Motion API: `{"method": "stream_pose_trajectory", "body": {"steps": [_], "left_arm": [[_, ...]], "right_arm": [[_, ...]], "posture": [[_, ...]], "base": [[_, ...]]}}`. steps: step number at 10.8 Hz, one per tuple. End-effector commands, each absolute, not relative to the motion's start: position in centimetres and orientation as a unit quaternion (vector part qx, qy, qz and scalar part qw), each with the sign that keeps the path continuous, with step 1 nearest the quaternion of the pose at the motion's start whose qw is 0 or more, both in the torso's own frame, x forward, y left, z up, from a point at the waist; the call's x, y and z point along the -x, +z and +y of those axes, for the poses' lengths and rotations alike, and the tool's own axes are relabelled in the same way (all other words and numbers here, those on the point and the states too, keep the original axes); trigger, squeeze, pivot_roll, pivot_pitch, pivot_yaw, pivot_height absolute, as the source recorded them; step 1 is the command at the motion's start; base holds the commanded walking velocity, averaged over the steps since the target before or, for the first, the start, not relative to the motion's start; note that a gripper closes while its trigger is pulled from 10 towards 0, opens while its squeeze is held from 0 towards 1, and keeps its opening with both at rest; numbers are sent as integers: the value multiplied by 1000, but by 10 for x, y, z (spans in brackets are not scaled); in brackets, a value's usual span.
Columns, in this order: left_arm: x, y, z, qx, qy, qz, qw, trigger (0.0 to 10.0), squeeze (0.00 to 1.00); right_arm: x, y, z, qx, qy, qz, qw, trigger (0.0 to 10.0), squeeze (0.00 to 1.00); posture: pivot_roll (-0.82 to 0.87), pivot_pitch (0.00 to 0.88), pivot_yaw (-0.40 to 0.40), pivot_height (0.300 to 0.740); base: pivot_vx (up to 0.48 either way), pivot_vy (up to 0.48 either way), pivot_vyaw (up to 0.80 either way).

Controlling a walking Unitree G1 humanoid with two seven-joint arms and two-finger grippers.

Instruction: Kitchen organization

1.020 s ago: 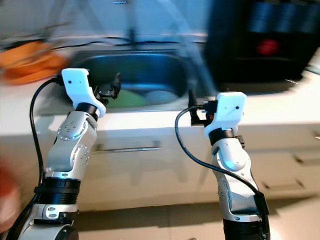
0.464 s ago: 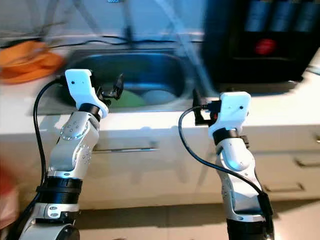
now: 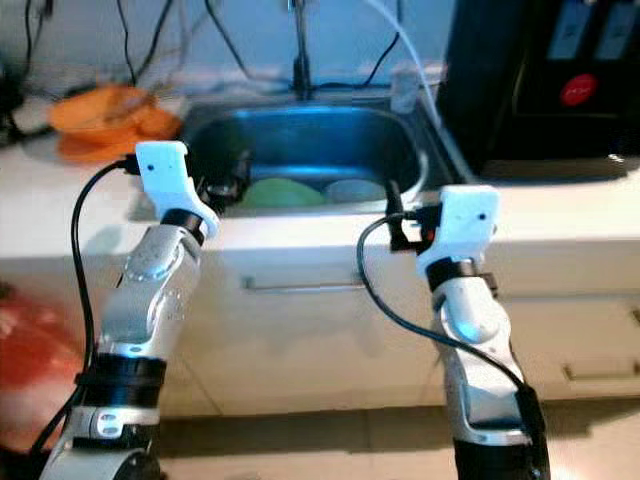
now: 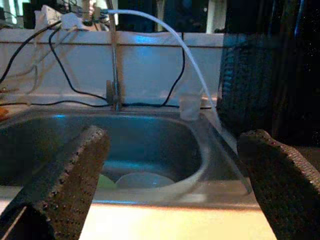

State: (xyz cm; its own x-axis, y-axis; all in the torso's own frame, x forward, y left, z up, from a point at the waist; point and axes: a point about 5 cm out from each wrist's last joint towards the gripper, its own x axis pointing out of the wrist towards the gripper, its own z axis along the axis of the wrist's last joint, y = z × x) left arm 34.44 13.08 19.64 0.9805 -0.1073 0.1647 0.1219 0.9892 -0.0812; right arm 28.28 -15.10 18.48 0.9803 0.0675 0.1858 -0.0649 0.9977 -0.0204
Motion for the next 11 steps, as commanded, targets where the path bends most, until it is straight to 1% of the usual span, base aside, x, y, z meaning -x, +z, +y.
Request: {"method": "stream_pose_trajectory", "body": {"steps": [1, 8, 11], "left_arm": [[-345, 195, 140, 42, -43, -75, 995, 10000, 0], [-344, 201, 140, 43, -48, -93, 994, 10000, 0], [-344, 200, 140, 41, -49, -90, 994, 10000, 0]], "right_arm": [[-283, 189, -144, 5, 44, -101, 994, 10000, 251], [-283, 188, -144, 7, 43, -101, 994, 10000, 251], [-283, 188, -144, 6, 43, -101, 994, 10000, 255]], "posture": [[-13, 0, 46, 740], [-15, 0, 48, 740], [-13, 0, 50, 740]], "base": [[0, 480, 0], [0, 0, 0], [321, 0, 0]]}}
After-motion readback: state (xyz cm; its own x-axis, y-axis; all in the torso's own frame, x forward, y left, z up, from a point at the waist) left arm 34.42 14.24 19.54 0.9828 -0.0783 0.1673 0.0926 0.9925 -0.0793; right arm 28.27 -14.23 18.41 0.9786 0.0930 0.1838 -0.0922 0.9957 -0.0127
